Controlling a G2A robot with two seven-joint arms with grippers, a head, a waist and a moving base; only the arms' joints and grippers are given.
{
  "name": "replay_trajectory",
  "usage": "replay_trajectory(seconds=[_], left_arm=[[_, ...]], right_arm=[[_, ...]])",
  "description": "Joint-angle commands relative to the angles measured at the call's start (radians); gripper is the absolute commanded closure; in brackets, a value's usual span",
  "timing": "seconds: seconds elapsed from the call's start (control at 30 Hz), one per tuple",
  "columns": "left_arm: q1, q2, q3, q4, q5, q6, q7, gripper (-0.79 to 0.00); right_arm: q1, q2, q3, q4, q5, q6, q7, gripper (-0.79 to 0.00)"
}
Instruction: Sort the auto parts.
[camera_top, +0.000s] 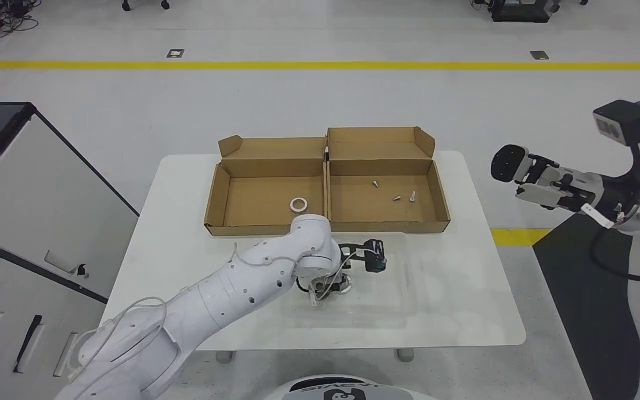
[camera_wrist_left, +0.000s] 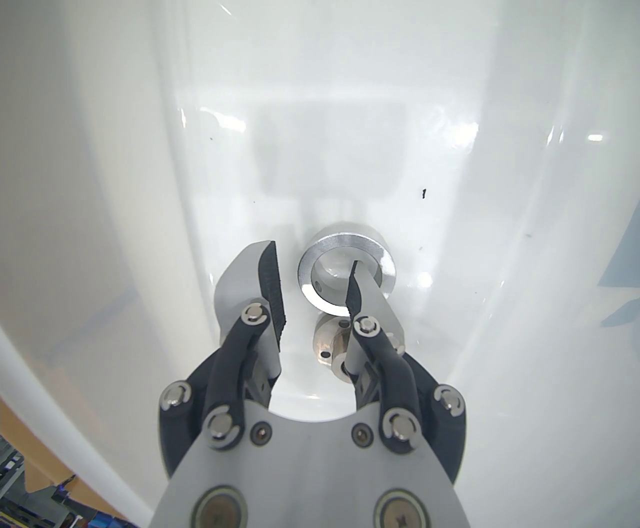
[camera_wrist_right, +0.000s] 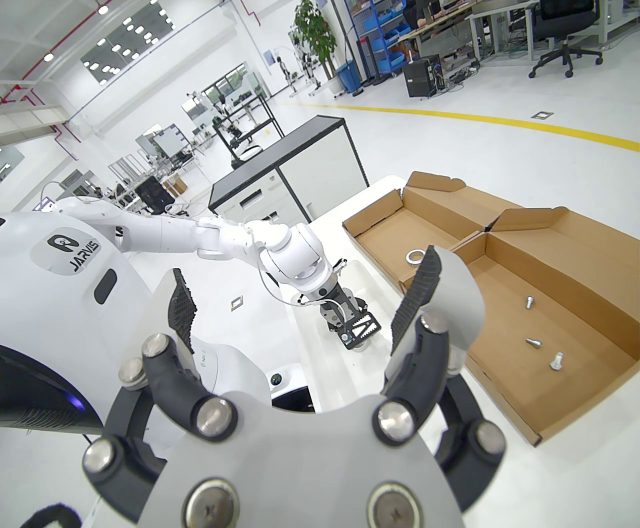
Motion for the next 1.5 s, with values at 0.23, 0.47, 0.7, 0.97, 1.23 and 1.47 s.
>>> replay_trajectory(seconds=[0.23,0.47,0.7,0.97,1.23,1.47], left_arm=[[-0.003,-0.002,0.002,0.004,0.010,0.009,0.016,-0.302],[-0.002,-0.004,0.007,0.010,0.011,0.008,0.020,-0.302],[-0.002,-0.006,0.012,0.020,0.010,0.005,0.023,-0.292],[-0.003,-0.008,0.016,0.024,0.017,0.003,0.030,0.000],[-0.005,-0.006,0.005,0.005,0.019,0.009,0.044,0.000],[-0.010,0.005,-0.039,-0.053,-0.014,0.018,0.048,0.000]], right_arm=[[0.000,0.000,0.000,0.000,0.000,0.000,0.000,-0.785],[0.000,0.000,0.000,0.000,0.000,0.000,0.000,-0.785],[0.000,0.000,0.000,0.000,0.000,0.000,0.000,-0.785],[0.000,0.000,0.000,0.000,0.000,0.000,0.000,-0.785],[0.000,0.000,0.000,0.000,0.000,0.000,0.000,-0.785],[0.000,0.000,0.000,0.000,0.000,0.000,0.000,-0.785]])
